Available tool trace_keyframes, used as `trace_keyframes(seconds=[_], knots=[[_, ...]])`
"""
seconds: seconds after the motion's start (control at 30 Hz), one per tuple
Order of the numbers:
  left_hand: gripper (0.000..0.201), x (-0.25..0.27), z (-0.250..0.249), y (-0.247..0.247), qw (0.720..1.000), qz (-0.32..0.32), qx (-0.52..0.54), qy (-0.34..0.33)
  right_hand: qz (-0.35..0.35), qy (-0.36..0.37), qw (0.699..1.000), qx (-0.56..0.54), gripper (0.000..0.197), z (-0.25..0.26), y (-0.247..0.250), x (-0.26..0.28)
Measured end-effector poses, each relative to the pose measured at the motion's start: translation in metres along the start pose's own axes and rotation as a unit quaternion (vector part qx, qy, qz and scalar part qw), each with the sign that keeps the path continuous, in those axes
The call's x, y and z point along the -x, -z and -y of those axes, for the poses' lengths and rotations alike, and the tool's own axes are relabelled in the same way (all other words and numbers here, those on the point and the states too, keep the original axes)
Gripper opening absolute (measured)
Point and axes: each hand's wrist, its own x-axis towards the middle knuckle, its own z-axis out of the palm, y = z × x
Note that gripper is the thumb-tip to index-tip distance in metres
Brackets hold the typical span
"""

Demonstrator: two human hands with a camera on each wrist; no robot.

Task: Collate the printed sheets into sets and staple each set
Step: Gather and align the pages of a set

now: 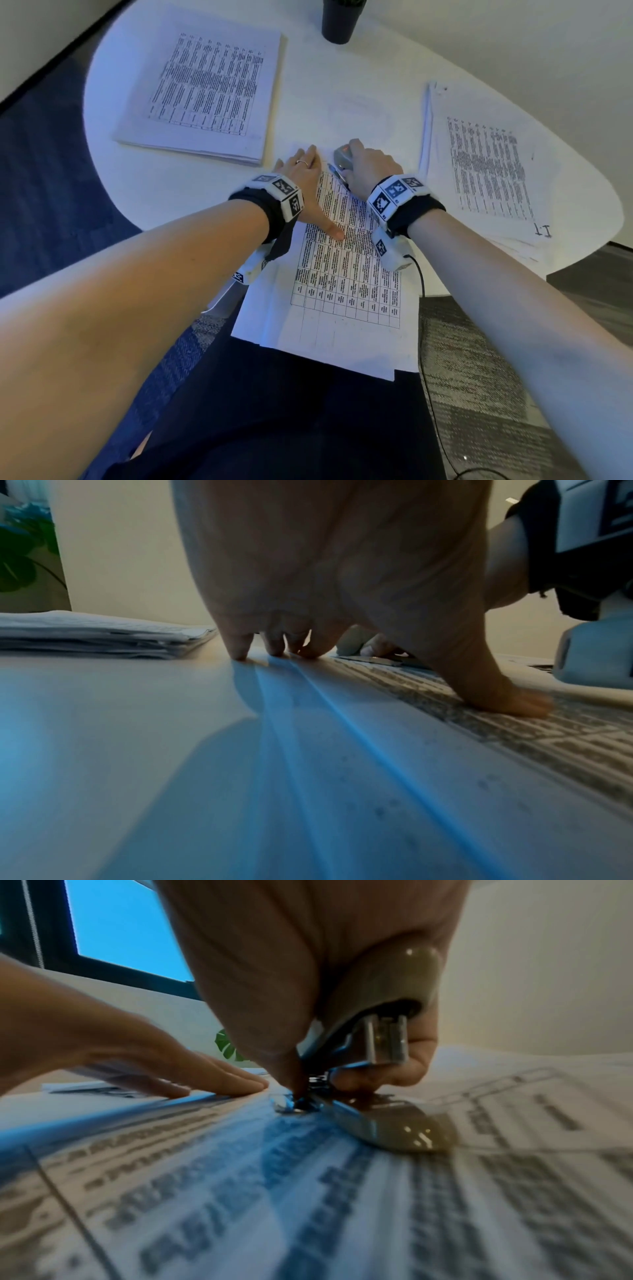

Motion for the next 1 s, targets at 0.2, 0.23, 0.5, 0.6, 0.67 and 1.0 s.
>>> trace_keyframes(seconds=[0.2,0.23,0.5,0.6,0.67,1.0], knots=[[0.130,0.007,0.010,0.011,0.999,0.011,-0.023,-0.037,-0.023,0.033,0.999,0.036,0.036,0.009,0.003,-0.006],[0.127,0.008,0.010,0.011,0.999,0.004,-0.030,-0.043,-0.022,0.046,0.998,0.042,0.036,0.010,0.003,-0.007],[0.134,0.004,0.018,-0.005,0.998,-0.048,-0.040,-0.009,0.007,-0.020,1.000,-0.015,0.030,0.023,0.003,-0.021],[0.133,0.004,0.017,-0.005,0.997,-0.049,-0.057,-0.004,0.003,-0.020,1.000,-0.012,0.033,0.027,0.006,-0.030],[0.133,0.004,0.017,-0.003,0.997,-0.047,-0.059,-0.005,0.028,-0.016,0.999,-0.016,0.031,0.022,0.010,-0.030],[0.132,0.007,0.017,0.000,0.997,-0.036,-0.070,-0.005,0.044,0.006,0.997,0.057,0.030,0.012,0.013,-0.013]])
